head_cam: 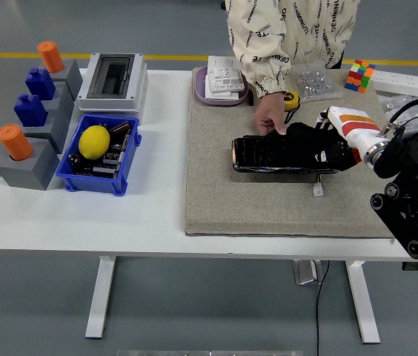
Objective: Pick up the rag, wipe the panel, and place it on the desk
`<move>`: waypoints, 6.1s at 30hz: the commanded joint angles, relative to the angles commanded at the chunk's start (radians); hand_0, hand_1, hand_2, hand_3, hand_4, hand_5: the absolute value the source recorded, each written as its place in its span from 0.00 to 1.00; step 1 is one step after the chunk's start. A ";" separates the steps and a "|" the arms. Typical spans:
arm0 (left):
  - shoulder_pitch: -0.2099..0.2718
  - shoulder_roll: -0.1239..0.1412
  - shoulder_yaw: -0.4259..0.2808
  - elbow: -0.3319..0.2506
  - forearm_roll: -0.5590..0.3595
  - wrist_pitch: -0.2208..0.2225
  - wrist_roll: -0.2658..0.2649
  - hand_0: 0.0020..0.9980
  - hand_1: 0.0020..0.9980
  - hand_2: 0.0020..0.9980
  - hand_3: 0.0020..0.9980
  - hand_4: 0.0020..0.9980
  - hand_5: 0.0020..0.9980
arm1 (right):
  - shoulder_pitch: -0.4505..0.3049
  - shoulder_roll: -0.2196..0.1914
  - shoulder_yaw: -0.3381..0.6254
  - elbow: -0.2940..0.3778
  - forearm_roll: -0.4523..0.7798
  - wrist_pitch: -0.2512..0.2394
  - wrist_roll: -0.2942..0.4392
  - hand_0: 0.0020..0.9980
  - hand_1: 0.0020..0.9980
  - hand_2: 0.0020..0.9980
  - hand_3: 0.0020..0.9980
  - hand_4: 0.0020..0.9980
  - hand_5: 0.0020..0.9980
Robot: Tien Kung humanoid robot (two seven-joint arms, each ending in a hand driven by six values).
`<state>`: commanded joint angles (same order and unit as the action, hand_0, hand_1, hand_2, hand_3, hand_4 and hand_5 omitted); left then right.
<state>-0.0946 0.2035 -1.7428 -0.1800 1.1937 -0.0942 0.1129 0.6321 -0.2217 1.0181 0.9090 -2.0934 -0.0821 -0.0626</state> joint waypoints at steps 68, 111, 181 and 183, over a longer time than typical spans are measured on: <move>0.001 0.008 0.015 0.000 -0.002 0.001 0.002 0.73 0.72 0.77 0.63 0.70 0.58 | 0.109 0.191 -0.270 0.007 0.043 -0.002 -0.002 0.29 0.38 0.43 0.42 1.00 0.06; 0.005 0.002 -0.004 0.000 0.004 0.001 0.000 0.73 0.72 0.77 0.63 0.70 0.58 | 0.055 0.047 -0.150 -0.013 0.012 0.002 -0.002 0.29 0.38 0.43 0.43 1.00 0.07; 0.008 -0.005 -0.017 0.000 0.012 0.000 -0.001 0.72 0.72 0.77 0.63 0.69 0.58 | -0.063 -0.111 0.120 -0.024 -0.038 0.011 -0.002 0.30 0.39 0.44 0.44 1.00 0.08; 0.008 -0.004 -0.017 0.000 0.011 0.000 -0.001 0.72 0.72 0.77 0.63 0.69 0.58 | -0.064 -0.111 0.122 -0.024 -0.039 0.019 -0.005 0.30 0.39 0.44 0.44 1.00 0.08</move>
<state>-0.0867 0.1991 -1.7593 -0.1800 1.2045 -0.0945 0.1122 0.5686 -0.3326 1.1402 0.8851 -2.1327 -0.0633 -0.0674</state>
